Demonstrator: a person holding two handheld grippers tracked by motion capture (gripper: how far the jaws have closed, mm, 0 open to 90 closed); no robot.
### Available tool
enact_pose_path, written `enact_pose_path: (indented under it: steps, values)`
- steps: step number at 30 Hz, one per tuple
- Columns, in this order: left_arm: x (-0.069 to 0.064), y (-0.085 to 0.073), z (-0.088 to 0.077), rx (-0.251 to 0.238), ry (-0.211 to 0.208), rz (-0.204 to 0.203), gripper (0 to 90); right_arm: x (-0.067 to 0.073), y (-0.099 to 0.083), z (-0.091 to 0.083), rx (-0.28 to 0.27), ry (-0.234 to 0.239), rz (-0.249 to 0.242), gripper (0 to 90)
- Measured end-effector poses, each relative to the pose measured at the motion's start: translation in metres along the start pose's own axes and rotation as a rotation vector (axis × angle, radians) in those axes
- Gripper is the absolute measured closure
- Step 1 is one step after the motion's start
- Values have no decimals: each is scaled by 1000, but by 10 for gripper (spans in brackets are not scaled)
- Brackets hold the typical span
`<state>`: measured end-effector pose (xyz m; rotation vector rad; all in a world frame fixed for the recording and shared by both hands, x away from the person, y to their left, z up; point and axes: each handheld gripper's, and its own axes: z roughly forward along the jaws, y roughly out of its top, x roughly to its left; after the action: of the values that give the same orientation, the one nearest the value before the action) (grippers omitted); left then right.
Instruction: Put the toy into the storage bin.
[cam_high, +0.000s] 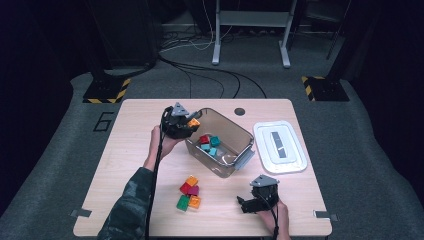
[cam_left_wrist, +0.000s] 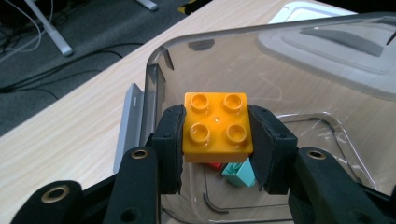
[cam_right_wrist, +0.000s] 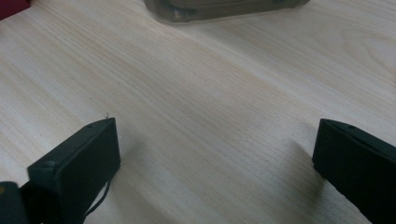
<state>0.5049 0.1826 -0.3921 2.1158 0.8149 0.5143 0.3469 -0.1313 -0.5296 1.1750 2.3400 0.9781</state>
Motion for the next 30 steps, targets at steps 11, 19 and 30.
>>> enact_pose_path:
  steps: [11, 19, 30]
  values:
    - [-3, -3, -6, -9, 5, -31, 334, 0, 0, 0, 0, -1, -3, 1]
    - [-9, -10, -32, -54, 24, -14, 224, 0, 0, 0, 0, 0, -1, 1]
    - [-22, -30, -62, -93, 40, -2, 148, 0, 0, 0, 0, 0, 1, 1]
